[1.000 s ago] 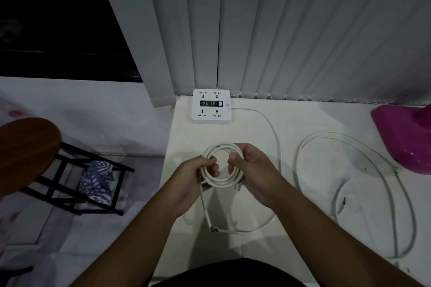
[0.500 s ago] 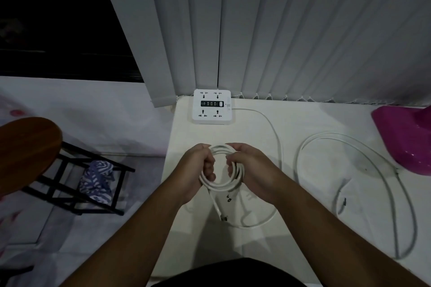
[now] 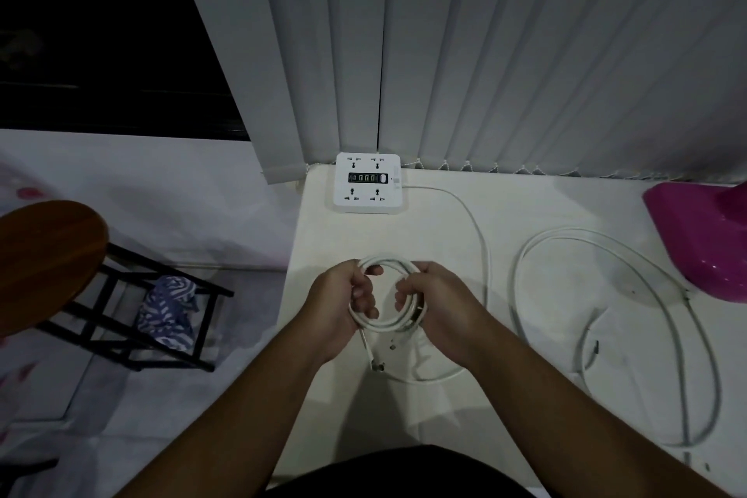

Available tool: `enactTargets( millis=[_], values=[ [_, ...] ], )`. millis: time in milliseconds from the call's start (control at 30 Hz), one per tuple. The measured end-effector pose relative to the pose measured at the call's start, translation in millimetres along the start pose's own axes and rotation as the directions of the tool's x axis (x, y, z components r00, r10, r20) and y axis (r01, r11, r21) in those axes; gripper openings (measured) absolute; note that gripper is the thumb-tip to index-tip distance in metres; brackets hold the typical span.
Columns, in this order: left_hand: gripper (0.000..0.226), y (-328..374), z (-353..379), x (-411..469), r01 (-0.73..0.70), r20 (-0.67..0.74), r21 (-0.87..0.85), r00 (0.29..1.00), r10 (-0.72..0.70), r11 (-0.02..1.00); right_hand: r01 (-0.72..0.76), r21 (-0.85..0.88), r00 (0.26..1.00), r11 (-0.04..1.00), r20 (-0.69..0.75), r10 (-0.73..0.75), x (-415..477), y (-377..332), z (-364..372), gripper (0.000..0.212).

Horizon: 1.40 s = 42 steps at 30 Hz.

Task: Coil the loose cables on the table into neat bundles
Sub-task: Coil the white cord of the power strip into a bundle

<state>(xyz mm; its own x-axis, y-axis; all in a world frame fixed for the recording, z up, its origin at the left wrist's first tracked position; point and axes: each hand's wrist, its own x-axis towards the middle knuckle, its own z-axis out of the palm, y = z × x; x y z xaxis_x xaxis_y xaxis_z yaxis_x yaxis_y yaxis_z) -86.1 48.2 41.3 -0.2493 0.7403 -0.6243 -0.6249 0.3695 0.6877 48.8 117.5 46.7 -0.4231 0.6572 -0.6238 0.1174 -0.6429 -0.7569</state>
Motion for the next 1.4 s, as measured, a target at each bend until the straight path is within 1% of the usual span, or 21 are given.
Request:
enactTargets(
  millis=[67,100,167,200,267,333,467,533,600,667,767,867,1000,1067,1100,1133,1200,1233,1267,1333,1400],
  values=[
    [0.027,3.6,1.0,-0.4,0.008,0.025,0.037,1.000,-0.009,0.999,0.049,-0.074,0.999,0.996,0.001,-0.049,1.4,-6.6,-1.7,0.028],
    [0.026,4.9,1.2,-0.5,0.008,0.051,0.037,0.999,-0.010,0.999,0.064,-0.107,0.998,0.992,-0.005,-0.065,2.0,-9.9,-1.6,0.026],
    [0.029,5.6,0.9,-0.6,-0.004,0.107,0.062,0.994,-0.003,0.998,0.061,-0.104,0.997,0.993,-0.043,-0.065,2.8,-14.2,-1.1,0.021],
    [0.035,4.1,0.4,-0.5,-0.008,0.107,0.120,0.994,-0.004,0.993,0.049,-0.076,0.996,0.996,-0.073,-0.054,3.4,-15.3,-0.7,0.021],
    [0.039,-1.7,-1.2,-1.4,-0.007,0.027,0.290,1.000,-0.001,0.957,0.035,-0.012,0.991,0.999,-0.125,-0.036,4.0,-16.5,-1.2,0.020],
    [0.035,-9.6,-4.1,-4.0,-0.002,-0.058,0.348,0.998,0.024,0.938,0.023,0.059,0.986,0.998,-0.166,-0.013,4.0,-16.9,-2.5,0.018],
    [0.048,-18.3,-13.3,-10.2,0.084,-0.090,0.284,0.994,-0.061,0.955,0.008,0.134,0.972,0.991,-0.233,0.024,4.4,-16.0,-4.8,0.027],
    [0.042,-21.4,-14.1,-12.4,0.120,-0.044,0.250,0.993,-0.113,0.961,0.018,0.218,0.968,0.976,-0.248,0.037,2.9,-15.8,-3.6,0.030],
    [0.029,-25.4,-11.7,-14.1,0.151,-0.011,0.113,0.989,-0.150,0.982,0.034,0.299,0.969,0.954,-0.243,0.042,1.2,-16.8,-1.7,0.032],
    [0.025,-29.6,-8.2,-15.6,0.185,0.010,0.002,0.983,-0.185,0.983,0.057,0.380,0.975,0.923,-0.220,0.031,0.7,-17.8,0.8,0.032],
    [0.028,-33.1,-1.3,-17.0,0.204,0.075,-0.010,0.976,-0.203,0.979,0.049,0.517,0.980,0.855,-0.189,0.057,-0.8,-15.8,3.9,0.026],
    [0.038,-32.1,4.7,-16.2,0.214,0.044,-0.046,0.976,-0.212,0.976,-0.035,0.575,0.986,0.817,-0.115,0.123,-3.9,-10.5,6.9,0.019],
    [0.050,-29.5,8.1,-16.4,0.332,-0.030,-0.091,0.942,-0.336,0.939,-0.059,0.604,0.989,0.795,-0.075,0.131,-4.0,-3.7,6.2,0.019],
    [0.049,-28.8,8.1,-17.6,0.398,0.015,-0.107,0.917,-0.399,0.911,-0.054,0.611,0.990,0.790,-0.071,0.123,-2.7,-1.3,6.9,0.019],
    [0.046,-28.6,8.5,-17.6,0.407,0.043,-0.134,0.913,-0.405,0.903,-0.056,0.588,0.988,0.807,-0.086,0.131,-2.3,-1.1,8.2,0.019],
    [0.042,-28.8,8.8,-16.5,0.395,0.053,-0.166,0.919,-0.392,0.904,-0.057,0.512,0.981,0.857,-0.131,0.143,-1.6,-1.4,9.3,0.019],
    [0.031,-29.2,8.4,-11.9,0.330,-0.009,-0.175,0.942,-0.336,0.928,-0.074,0.179,0.955,0.981,-0.271,0.122,0.3,-0.6,10.4,0.020],
    [0.027,-28.8,8.7,-9.8,0.297,-0.060,-0.151,0.949,-0.308,0.943,-0.092,0.015,0.946,0.996,-0.312,0.093,0.6,1.1,10.9,0.020],
    [0.025,-28.3,9.1,-8.1,0.266,-0.108,-0.130,0.954,-0.281,0.955,-0.109,-0.071,0.943,0.992,-0.323,0.080,1.2,4.0,11.0,0.021],
    [0.021,-26.7,9.3,-4.8,0.201,-0.174,-0.125,0.960,-0.221,0.972,-0.177,-0.108,0.940,0.978,-0.312,0.135,0.3,9.6,10.3,0.020],
    [0.026,-24.5,6.7,-1.0,0.165,-0.185,-0.167,0.963,-0.195,0.972,-0.229,-0.116,0.941,0.967,-0.281,0.189,-2.9,15.9,9.1,0.012]
  ],
)
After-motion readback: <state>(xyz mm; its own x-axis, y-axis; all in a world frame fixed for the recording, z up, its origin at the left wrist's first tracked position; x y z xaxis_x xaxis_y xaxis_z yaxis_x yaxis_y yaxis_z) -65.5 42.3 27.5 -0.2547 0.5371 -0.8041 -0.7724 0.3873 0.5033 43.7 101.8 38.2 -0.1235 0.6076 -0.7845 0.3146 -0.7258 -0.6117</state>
